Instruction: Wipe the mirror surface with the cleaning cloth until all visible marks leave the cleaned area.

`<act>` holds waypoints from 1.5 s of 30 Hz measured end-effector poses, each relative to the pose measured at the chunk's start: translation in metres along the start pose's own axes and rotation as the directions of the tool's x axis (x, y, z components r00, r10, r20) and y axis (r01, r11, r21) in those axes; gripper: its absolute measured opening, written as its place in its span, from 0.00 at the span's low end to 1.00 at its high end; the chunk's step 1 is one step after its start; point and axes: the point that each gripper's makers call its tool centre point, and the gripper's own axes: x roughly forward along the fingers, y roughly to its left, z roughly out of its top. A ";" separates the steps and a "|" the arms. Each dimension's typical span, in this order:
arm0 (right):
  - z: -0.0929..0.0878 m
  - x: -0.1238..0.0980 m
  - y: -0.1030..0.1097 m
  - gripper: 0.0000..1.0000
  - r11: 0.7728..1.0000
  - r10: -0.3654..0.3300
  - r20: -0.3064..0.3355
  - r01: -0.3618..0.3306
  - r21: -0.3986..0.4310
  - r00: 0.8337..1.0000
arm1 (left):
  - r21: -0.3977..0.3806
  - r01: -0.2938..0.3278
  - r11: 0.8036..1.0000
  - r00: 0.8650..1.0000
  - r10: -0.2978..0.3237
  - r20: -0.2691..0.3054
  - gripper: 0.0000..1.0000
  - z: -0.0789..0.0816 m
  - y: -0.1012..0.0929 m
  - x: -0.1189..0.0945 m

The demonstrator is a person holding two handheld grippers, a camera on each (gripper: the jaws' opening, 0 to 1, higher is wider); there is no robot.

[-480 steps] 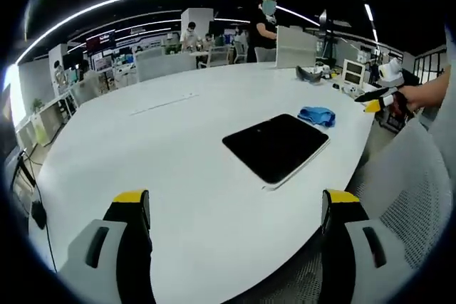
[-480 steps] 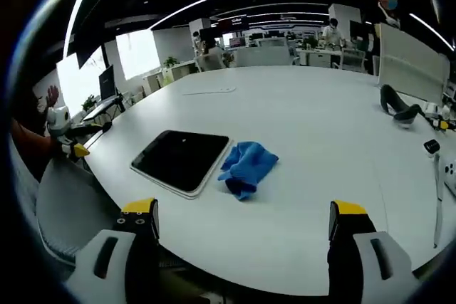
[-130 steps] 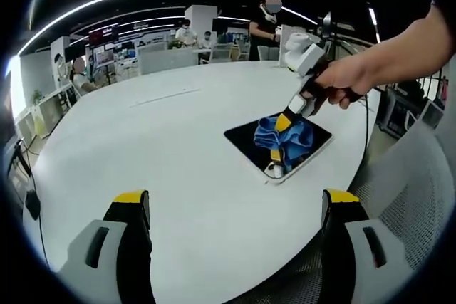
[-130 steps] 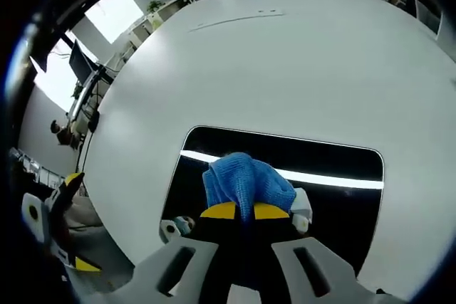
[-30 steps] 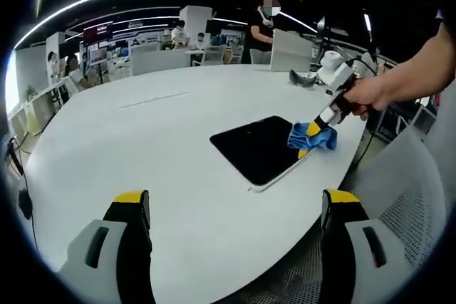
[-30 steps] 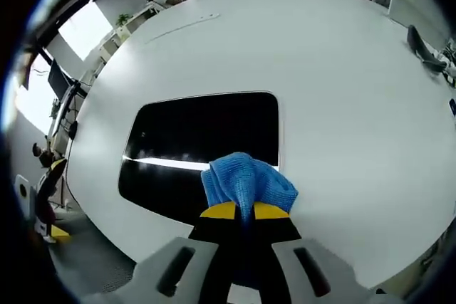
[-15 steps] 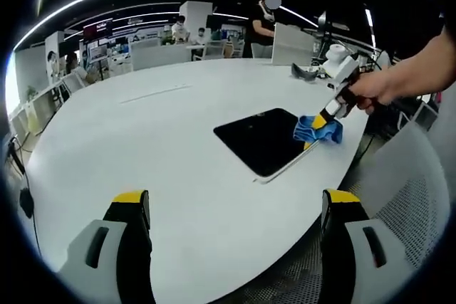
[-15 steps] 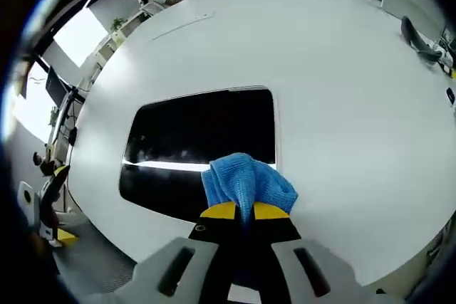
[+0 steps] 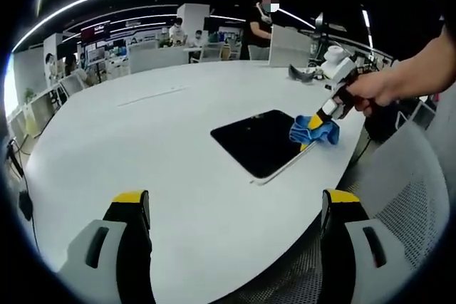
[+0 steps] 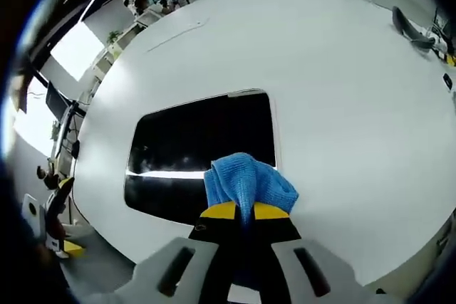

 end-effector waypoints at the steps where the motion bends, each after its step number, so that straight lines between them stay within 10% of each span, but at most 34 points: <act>1: 0.000 0.001 0.000 0.00 1.000 0.000 0.000 0.000 0.001 1.000 | 0.001 0.000 1.000 1.000 0.000 0.000 0.99 0.000 0.000 0.000; 20: 0.002 0.004 0.003 0.01 0.997 -0.035 -0.011 0.034 -0.066 0.999 | -0.030 0.006 1.000 1.000 -0.006 0.021 0.99 0.003 0.001 -0.001; 24: 0.003 0.004 0.004 0.00 0.998 -0.029 -0.010 0.029 0.050 1.000 | -0.052 0.017 0.998 0.999 -0.015 0.049 0.99 0.012 -0.002 -0.002; 45: -0.002 0.008 0.029 0.00 0.996 -0.016 0.005 0.015 0.090 1.000 | -0.015 0.040 0.999 0.999 -0.040 0.033 0.99 0.014 -0.010 0.000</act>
